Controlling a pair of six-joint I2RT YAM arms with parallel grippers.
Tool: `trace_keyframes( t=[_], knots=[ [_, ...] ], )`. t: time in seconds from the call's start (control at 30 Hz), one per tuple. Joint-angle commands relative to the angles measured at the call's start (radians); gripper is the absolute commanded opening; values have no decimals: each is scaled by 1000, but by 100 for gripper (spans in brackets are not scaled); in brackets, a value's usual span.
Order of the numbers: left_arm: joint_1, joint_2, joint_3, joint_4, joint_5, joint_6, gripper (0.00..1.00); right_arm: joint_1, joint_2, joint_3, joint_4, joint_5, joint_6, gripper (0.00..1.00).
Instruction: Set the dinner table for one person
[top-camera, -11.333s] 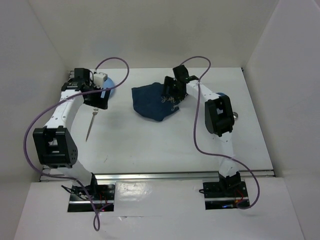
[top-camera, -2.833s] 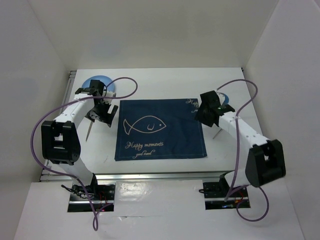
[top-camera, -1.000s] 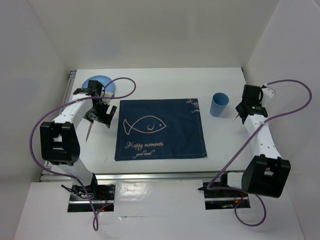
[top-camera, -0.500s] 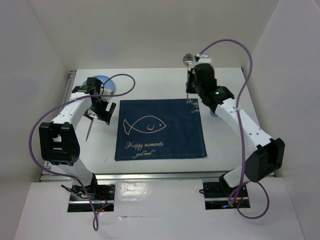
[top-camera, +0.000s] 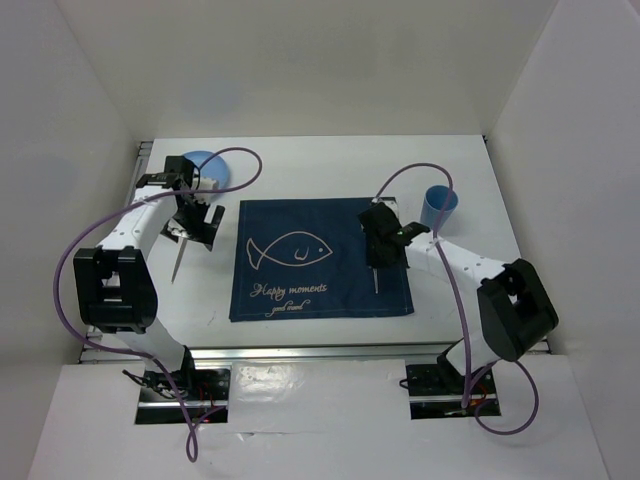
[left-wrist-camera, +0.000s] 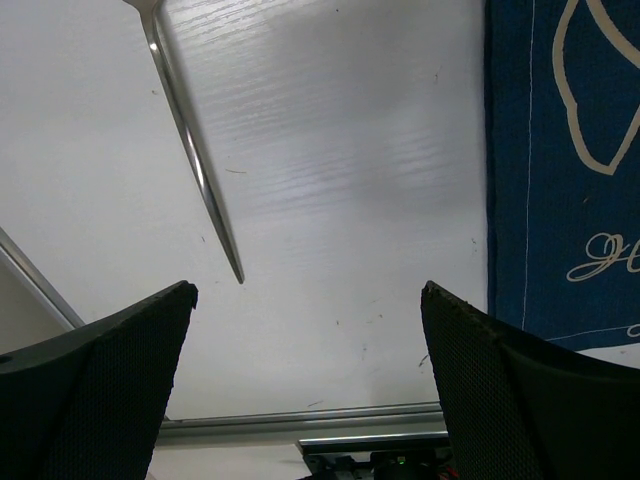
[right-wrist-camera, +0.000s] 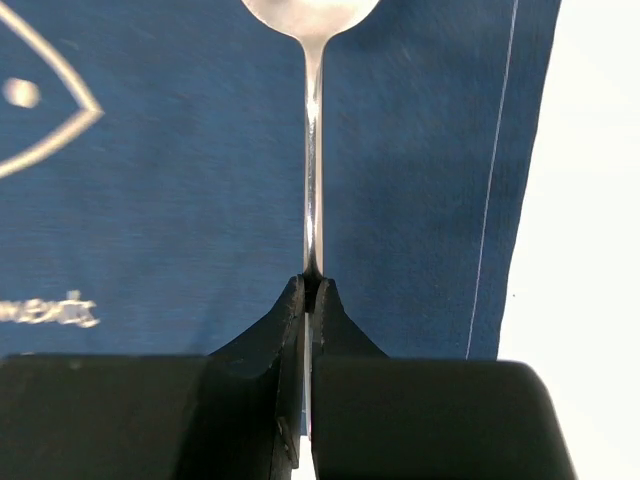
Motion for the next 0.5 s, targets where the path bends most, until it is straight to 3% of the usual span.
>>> trace_keyframes(
  t=[0.0,0.47],
  knots=[
    [1,-14,15,-14,13,-11,100,-2,14,-43,101,35,43,0],
    [1,-14,-14,-14,4,-11,100,-71,127,-104,212,-23,6,0]
  ],
)
